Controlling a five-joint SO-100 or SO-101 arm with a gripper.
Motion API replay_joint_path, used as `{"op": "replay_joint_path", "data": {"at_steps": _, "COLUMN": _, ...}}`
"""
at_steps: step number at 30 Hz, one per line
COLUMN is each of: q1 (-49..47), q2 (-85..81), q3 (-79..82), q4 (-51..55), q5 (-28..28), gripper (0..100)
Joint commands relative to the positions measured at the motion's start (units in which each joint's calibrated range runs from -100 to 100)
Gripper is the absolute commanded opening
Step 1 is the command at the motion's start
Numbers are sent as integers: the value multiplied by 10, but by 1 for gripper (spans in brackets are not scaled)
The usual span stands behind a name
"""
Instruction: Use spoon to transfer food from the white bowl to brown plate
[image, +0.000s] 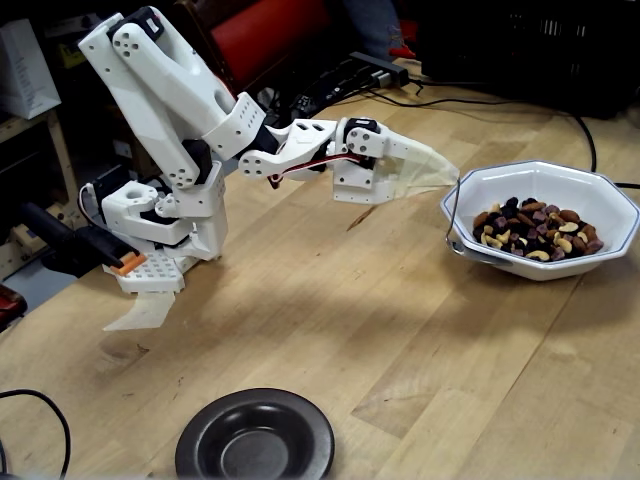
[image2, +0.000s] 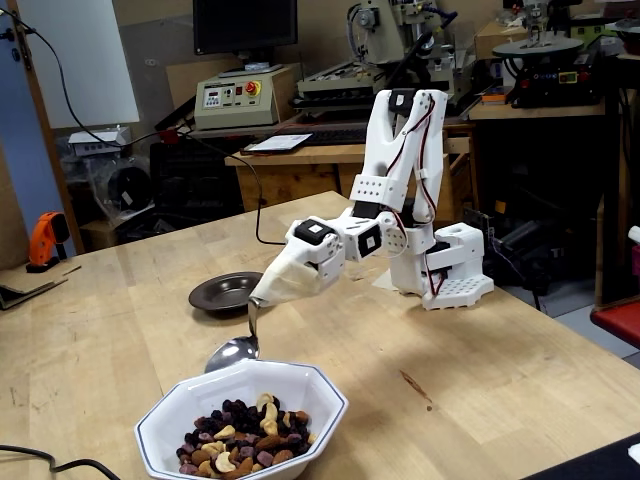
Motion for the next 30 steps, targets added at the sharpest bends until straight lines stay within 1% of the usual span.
{"op": "replay_joint_path", "data": {"at_steps": 1, "q1": -1, "q2": -5, "q3": -6, "q4": -8, "q5": 16, "gripper": 4}}
{"op": "replay_joint_path", "data": {"at_steps": 10, "q1": 34, "q2": -7, "q3": -21, "q4": -8, "q5": 20, "gripper": 4}}
{"op": "replay_joint_path", "data": {"at_steps": 15, "q1": 79, "q2": -4, "q3": -68, "q4": -7, "q5": 20, "gripper": 4}}
{"op": "replay_joint_path", "data": {"at_steps": 19, "q1": 95, "q2": -5, "q3": -88, "q4": -6, "q5": 19, "gripper": 4}}
{"op": "replay_joint_path", "data": {"at_steps": 25, "q1": 89, "q2": -5, "q3": -95, "q4": -6, "q5": 17, "gripper": 4}}
{"op": "replay_joint_path", "data": {"at_steps": 30, "q1": 27, "q2": -5, "q3": -89, "q4": -6, "q5": 20, "gripper": 4}}
